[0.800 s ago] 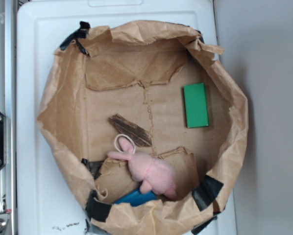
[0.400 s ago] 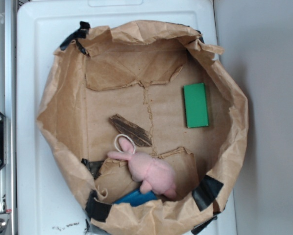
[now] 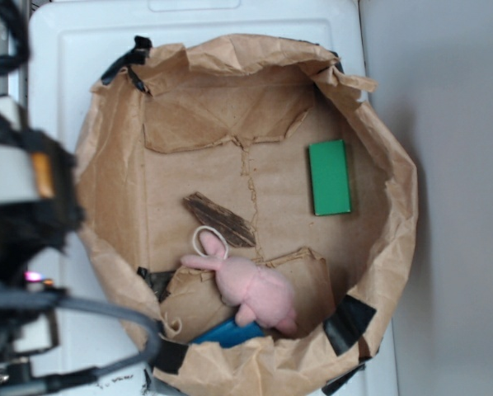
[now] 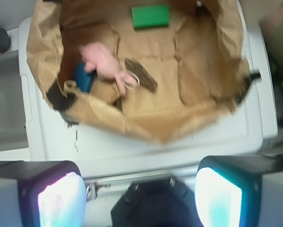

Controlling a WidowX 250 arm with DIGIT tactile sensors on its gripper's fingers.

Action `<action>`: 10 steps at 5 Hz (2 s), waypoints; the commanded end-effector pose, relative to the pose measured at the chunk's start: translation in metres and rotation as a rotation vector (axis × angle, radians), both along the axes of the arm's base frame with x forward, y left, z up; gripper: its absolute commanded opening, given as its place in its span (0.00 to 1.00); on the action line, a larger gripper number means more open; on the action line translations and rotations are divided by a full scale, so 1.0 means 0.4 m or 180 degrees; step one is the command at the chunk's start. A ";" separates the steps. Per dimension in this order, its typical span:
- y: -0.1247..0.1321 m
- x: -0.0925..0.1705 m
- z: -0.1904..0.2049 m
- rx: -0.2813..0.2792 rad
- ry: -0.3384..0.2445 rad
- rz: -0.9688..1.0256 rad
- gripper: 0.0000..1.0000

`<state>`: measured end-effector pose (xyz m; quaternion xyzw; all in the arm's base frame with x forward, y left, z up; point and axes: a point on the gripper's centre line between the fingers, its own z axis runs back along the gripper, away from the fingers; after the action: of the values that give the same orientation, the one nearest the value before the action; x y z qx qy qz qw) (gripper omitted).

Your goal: Grab the wood chip.

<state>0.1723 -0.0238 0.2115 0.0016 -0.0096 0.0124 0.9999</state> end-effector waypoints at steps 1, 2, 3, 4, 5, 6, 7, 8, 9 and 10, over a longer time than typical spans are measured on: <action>-0.020 0.121 -0.090 0.0021 0.0258 -0.1176 1.00; -0.003 0.158 -0.077 -0.0093 0.0255 -0.1085 1.00; -0.003 0.158 -0.077 -0.0093 0.0255 -0.1085 1.00; -0.003 0.158 -0.077 -0.0093 0.0255 -0.1085 1.00; -0.003 0.158 -0.077 -0.0093 0.0255 -0.1085 1.00; 0.026 0.198 -0.132 -0.0147 0.0201 -0.1218 1.00; 0.058 0.212 -0.167 -0.0137 0.0060 -0.1323 1.00; 0.077 0.247 -0.254 0.0026 -0.0167 -0.1369 1.00; 0.099 0.260 -0.310 -0.0020 -0.0239 -0.1380 1.00; 0.099 0.260 -0.310 -0.0020 -0.0239 -0.1380 1.00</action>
<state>0.2728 0.0165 0.0783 -0.0096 -0.0270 -0.2044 0.9785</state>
